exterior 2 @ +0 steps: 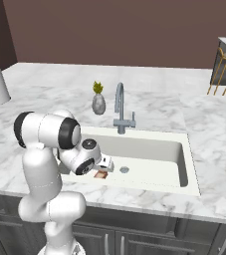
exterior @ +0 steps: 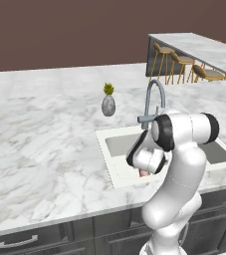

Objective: Pick up the sponge and bar soap from the sink, and place them back in the cabinet, and close the cabinet door.

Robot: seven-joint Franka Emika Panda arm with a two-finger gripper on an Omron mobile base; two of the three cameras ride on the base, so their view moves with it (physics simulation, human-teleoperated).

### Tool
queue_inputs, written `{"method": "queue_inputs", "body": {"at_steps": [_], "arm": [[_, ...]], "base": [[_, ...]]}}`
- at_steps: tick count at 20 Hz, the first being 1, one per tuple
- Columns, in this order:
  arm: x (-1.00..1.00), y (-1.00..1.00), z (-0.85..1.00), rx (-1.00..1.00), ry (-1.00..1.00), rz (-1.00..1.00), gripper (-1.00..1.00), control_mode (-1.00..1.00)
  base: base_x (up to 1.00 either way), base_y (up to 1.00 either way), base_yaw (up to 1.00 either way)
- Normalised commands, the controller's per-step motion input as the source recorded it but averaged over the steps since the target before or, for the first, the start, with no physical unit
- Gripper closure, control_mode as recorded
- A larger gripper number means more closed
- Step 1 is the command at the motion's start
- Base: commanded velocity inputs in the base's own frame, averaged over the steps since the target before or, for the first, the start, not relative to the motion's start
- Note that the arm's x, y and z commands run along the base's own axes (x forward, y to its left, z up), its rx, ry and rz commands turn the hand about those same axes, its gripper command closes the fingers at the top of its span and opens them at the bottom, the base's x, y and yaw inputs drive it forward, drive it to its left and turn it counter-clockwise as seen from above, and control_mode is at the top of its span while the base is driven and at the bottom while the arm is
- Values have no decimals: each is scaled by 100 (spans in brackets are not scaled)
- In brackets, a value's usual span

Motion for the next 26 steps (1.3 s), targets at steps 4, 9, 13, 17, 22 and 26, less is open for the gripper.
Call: {"method": "queue_inputs", "body": {"at_steps": [4, 9, 13, 17, 22, 26], "arm": [[0, 0, -13, 0, 0, 0, -100, -100], [2, -1, -18, -1, 0, 0, -100, -100], [3, -4, -19, -2, -1, 0, -100, -100], [3, -2, -15, 0, 0, 0, -100, -100], [1, 0, -17, 0, 0, 0, -100, -100], [1, 0, -18, 0, 0, 0, -100, -100]], "base": [[0, 0, 0], [0, 0, 0], [0, 0, 0], [0, 0, 0], [0, 0, 0], [0, 0, 0]]}}
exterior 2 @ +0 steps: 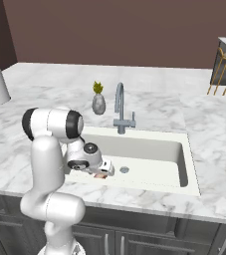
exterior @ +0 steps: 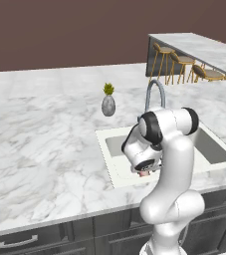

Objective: Pick up the sponge and bar soap from the sink, and place them back in the cabinet, and close the cabinet door.

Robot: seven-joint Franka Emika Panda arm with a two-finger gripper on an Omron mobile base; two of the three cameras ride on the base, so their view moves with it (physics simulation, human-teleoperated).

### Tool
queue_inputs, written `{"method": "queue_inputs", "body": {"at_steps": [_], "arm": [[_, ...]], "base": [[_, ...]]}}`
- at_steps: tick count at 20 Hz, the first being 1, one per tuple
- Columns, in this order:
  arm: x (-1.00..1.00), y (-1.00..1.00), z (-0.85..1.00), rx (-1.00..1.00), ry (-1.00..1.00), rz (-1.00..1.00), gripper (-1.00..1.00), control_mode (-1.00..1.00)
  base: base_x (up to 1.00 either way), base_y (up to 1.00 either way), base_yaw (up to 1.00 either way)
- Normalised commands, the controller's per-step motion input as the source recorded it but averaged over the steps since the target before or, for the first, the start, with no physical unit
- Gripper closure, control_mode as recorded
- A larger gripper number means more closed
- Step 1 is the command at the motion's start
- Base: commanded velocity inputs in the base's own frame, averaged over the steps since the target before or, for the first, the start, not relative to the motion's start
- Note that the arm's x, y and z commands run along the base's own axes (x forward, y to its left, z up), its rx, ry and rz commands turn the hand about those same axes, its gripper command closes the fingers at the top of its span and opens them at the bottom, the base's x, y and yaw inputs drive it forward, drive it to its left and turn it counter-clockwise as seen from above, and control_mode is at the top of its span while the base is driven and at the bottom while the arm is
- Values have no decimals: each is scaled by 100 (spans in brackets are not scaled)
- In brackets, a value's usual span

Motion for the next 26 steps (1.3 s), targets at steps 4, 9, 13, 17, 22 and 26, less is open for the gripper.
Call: {"method": "queue_inputs", "body": {"at_steps": [4, 9, 13, 17, 22, 26], "arm": [[4, 0, -16, 0, 0, 0, -100, -100], [0, 0, -10, 0, 0, 0, -100, -100], [0, 0, -13, 0, 0, 0, -100, -100], [1, 0, -12, 0, 0, 0, -100, -100], [2, 0, -10, 0, 0, 0, -100, -100], [0, 0, -8, 0, 0, 0, -100, -100]], "base": [[0, 0, 0], [0, 0, 0], [0, 0, 0], [0, 0, 0], [0, 0, 0], [0, 0, 0]]}}
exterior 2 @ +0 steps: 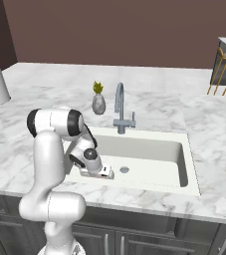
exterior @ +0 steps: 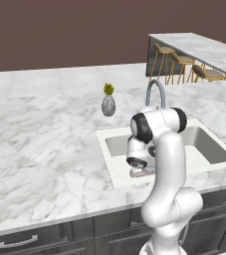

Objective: Pick up the sponge and bar soap from the sink, and place them back in the cabinet, and close the cabinet door.

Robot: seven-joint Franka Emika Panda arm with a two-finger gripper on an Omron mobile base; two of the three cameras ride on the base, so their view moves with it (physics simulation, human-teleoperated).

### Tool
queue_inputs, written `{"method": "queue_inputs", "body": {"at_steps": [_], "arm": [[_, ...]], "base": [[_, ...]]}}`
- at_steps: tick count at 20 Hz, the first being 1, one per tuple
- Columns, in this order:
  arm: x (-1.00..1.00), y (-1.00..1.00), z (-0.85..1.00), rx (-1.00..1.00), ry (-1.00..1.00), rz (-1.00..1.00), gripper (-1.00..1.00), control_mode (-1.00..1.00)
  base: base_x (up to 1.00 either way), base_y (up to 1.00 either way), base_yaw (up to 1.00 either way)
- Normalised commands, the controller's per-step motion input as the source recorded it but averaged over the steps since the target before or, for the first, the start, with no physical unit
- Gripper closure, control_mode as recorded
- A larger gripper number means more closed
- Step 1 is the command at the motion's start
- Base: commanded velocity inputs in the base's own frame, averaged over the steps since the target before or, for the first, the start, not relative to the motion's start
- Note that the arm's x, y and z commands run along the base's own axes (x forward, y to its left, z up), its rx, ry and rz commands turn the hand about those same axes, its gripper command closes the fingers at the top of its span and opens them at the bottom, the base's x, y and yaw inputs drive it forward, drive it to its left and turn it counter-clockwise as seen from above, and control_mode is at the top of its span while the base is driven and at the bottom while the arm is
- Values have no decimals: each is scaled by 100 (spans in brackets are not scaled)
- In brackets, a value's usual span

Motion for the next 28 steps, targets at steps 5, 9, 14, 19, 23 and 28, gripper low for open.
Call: {"method": "queue_inputs", "body": {"at_steps": [5, 9, 14, 19, 23, 28], "arm": [[0, 0, -8, 0, 0, 0, -100, -100], [0, 0, -9, 0, 0, 0, -100, -100], [1, 0, -8, 0, 0, 0, -100, -100], [0, 0, -6, 0, 0, 0, -100, -100], [0, 0, -6, 0, 0, 0, -100, -100], [1, 0, -2, 0, 0, 0, -100, -100]], "base": [[0, 0, 0], [0, 0, 0], [0, 0, 0], [0, 0, 0], [0, 0, 0], [0, 0, 0]]}}
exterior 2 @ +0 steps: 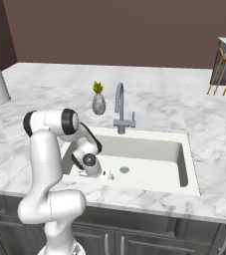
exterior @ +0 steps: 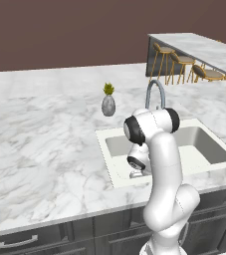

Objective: Pick up the sponge and bar soap from the sink, and place them back in the cabinet, and close the cabinet door.

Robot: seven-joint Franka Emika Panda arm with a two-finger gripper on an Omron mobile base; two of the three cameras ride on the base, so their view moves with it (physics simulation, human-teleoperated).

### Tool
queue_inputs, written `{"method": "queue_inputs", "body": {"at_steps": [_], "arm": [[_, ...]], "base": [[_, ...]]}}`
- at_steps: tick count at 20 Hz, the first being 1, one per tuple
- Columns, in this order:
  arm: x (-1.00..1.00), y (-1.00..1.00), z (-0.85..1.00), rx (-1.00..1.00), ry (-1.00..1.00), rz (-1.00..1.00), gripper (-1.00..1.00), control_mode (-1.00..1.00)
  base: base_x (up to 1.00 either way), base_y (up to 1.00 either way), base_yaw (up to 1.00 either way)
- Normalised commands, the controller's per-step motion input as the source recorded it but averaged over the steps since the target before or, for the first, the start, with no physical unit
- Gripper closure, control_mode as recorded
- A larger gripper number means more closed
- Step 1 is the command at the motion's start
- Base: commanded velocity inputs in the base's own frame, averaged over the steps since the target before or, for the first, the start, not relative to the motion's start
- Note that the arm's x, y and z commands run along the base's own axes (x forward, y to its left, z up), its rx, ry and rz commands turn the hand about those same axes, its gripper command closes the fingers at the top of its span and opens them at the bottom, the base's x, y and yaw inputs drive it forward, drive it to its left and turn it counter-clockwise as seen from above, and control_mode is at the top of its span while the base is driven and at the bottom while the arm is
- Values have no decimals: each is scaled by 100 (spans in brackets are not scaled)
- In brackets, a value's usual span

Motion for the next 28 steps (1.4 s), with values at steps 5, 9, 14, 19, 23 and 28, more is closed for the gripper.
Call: {"method": "queue_inputs", "body": {"at_steps": [5, 9, 14, 19, 23, 28], "arm": [[0, 0, 0, 0, 0, 0, -100, -100], [0, 0, 0, 0, 0, 0, -100, -100], [0, 0, 0, 0, 0, 0, 100, -100], [0, 0, 0, 0, 0, 0, 100, -100], [1, 0, 1, 0, 0, 0, 100, -100], [0, -4, 37, 0, 0, 0, 100, -100]], "base": [[0, 0, 0], [0, 0, 0], [0, 0, 0], [0, 0, 0], [0, 0, 0], [0, 0, 0]]}}
